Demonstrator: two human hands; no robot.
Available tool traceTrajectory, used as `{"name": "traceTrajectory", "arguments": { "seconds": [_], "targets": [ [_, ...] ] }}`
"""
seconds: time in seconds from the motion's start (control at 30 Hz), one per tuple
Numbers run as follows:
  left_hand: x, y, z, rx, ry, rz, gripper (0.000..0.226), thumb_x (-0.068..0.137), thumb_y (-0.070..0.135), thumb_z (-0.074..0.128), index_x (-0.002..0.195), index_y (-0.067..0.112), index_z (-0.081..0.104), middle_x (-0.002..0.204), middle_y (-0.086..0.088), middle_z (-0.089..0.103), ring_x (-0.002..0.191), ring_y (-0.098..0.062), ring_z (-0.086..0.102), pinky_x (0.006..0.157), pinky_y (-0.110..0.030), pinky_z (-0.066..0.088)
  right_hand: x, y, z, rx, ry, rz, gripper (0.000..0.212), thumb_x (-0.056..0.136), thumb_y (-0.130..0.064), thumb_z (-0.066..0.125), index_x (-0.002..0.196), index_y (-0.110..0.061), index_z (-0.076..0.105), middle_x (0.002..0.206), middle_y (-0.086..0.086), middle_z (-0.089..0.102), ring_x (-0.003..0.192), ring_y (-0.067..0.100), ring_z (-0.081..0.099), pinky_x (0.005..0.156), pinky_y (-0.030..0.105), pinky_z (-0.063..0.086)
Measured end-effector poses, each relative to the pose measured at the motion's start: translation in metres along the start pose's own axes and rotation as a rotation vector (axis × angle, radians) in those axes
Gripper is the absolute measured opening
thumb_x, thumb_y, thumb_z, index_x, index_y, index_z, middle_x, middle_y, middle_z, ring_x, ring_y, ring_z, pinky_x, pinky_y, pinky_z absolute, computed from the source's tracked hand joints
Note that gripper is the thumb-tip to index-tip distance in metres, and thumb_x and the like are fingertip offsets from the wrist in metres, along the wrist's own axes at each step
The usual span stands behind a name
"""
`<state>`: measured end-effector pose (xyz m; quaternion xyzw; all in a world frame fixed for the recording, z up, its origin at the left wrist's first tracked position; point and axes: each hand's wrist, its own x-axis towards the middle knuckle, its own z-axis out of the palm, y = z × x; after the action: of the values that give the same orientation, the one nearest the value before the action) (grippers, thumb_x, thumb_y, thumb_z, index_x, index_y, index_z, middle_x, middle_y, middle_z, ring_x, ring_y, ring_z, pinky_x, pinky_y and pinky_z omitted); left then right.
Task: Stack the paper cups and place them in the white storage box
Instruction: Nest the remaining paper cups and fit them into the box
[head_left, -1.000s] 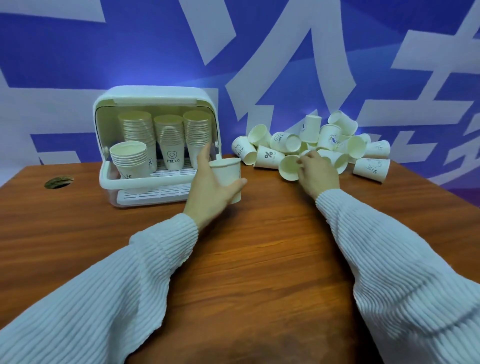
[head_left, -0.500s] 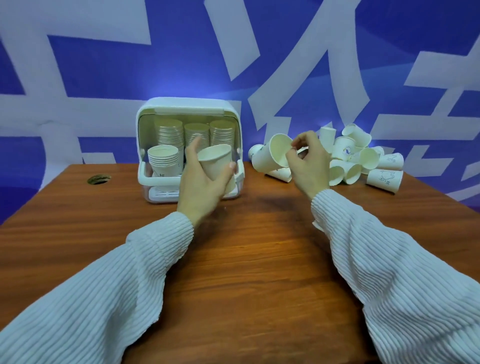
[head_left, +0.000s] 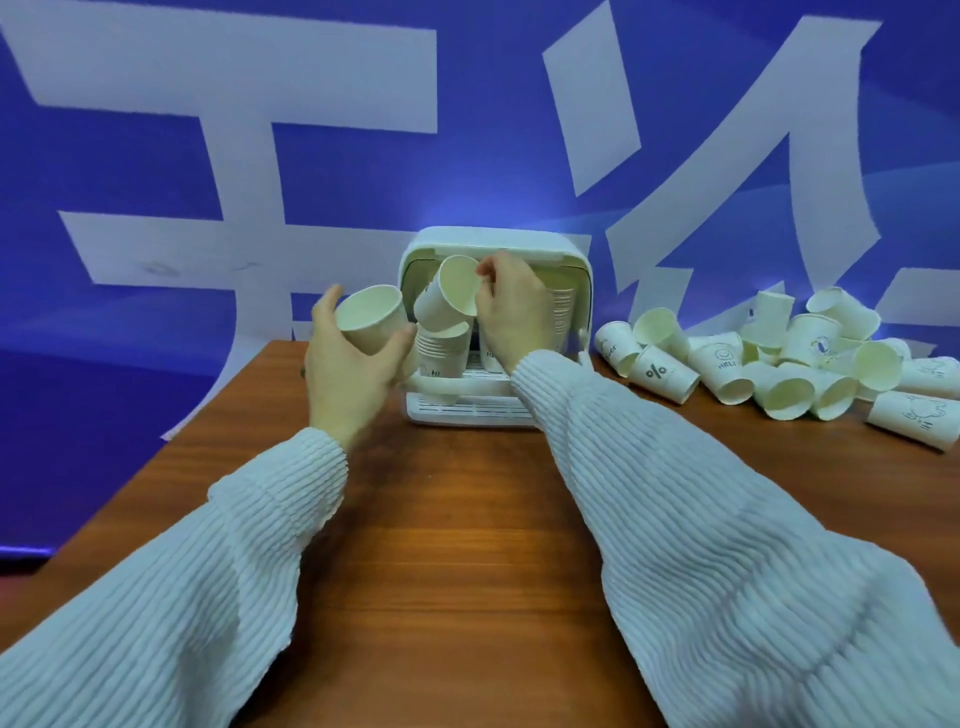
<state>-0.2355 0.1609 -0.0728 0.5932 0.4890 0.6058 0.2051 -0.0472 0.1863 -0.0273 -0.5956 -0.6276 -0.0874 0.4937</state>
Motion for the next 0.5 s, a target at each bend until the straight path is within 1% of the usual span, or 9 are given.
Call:
{"name": "traceTrajectory", "arguments": {
  "seconds": [0.07,0.1,0.17,0.27,0.33,0.4,0.43,0.5],
  "targets": [
    [0.002,-0.004,-0.001,-0.004,-0.008,0.001,0.091,0.08,0.05,0.083,0.153,0.023,0.036,0.145,0.005,0.052,0.131,-0.018,0.051,0.112,-0.041,0.043,0.004,0.001,0.008,-0.125,-0.044,-0.038,0.015,0.102,-0.013,0.054,0.115,-0.016,0.058,0.105,0.0,0.065,0.086,0.024,0.062,0.072,0.037,0.05],
    [0.003,-0.005,-0.002,-0.011,-0.012,0.002,0.09,0.08,0.049,0.084,0.152,0.022,0.038,0.144,0.005,0.052,0.13,-0.017,0.051,0.11,-0.038,0.044,0.006,0.003,0.011,-0.186,-0.079,-0.048,0.016,0.1,-0.013,0.053,0.115,-0.016,0.057,0.105,0.002,0.066,0.087,0.027,0.062,0.072,0.038,0.05],
    [0.007,-0.007,-0.001,-0.01,-0.024,0.013,0.089,0.081,0.048,0.084,0.152,0.021,0.039,0.145,0.003,0.052,0.13,-0.016,0.05,0.109,-0.036,0.044,0.011,0.006,0.016,-0.273,-0.16,-0.037,0.02,0.098,-0.013,0.052,0.117,-0.016,0.057,0.111,0.006,0.067,0.096,0.034,0.064,0.077,0.042,0.051],
    [0.017,-0.005,0.002,0.023,-0.033,0.05,0.087,0.08,0.046,0.085,0.15,0.017,0.042,0.142,0.001,0.049,0.128,-0.012,0.047,0.109,-0.031,0.041,0.02,0.004,0.02,-0.28,-0.252,0.041,0.025,0.096,-0.015,0.053,0.12,-0.016,0.062,0.117,0.01,0.069,0.105,0.036,0.063,0.085,0.042,0.05],
    [0.027,-0.002,0.006,0.02,-0.034,0.055,0.086,0.08,0.046,0.085,0.149,0.016,0.043,0.139,0.002,0.048,0.128,-0.011,0.046,0.106,-0.025,0.038,0.024,0.0,0.025,-0.303,-0.319,0.077,0.026,0.094,-0.015,0.055,0.117,-0.018,0.065,0.116,0.013,0.07,0.107,0.038,0.064,0.087,0.041,0.05],
    [0.036,0.003,0.012,0.017,-0.038,0.057,0.084,0.082,0.046,0.083,0.15,0.016,0.043,0.141,0.002,0.048,0.127,-0.01,0.045,0.101,-0.021,0.034,0.026,-0.002,0.033,-0.316,-0.394,0.11,0.027,0.089,-0.014,0.057,0.113,-0.019,0.067,0.116,0.015,0.07,0.108,0.039,0.064,0.088,0.041,0.051],
    [0.041,0.005,0.014,0.023,-0.041,0.062,0.084,0.083,0.046,0.082,0.151,0.016,0.043,0.142,0.002,0.048,0.128,-0.011,0.046,0.101,-0.021,0.034,0.025,-0.001,0.037,-0.303,-0.422,0.131,0.027,0.087,-0.014,0.057,0.112,-0.02,0.067,0.117,0.015,0.069,0.109,0.038,0.064,0.089,0.04,0.051],
    [0.047,0.008,0.02,0.049,-0.052,0.073,0.084,0.084,0.047,0.081,0.153,0.017,0.042,0.145,0.001,0.049,0.132,-0.014,0.046,0.103,-0.025,0.035,0.024,0.004,0.045,-0.266,-0.452,0.167,0.023,0.086,-0.012,0.059,0.106,-0.022,0.063,0.118,0.012,0.066,0.108,0.034,0.061,0.084,0.035,0.045]
  ]
}}
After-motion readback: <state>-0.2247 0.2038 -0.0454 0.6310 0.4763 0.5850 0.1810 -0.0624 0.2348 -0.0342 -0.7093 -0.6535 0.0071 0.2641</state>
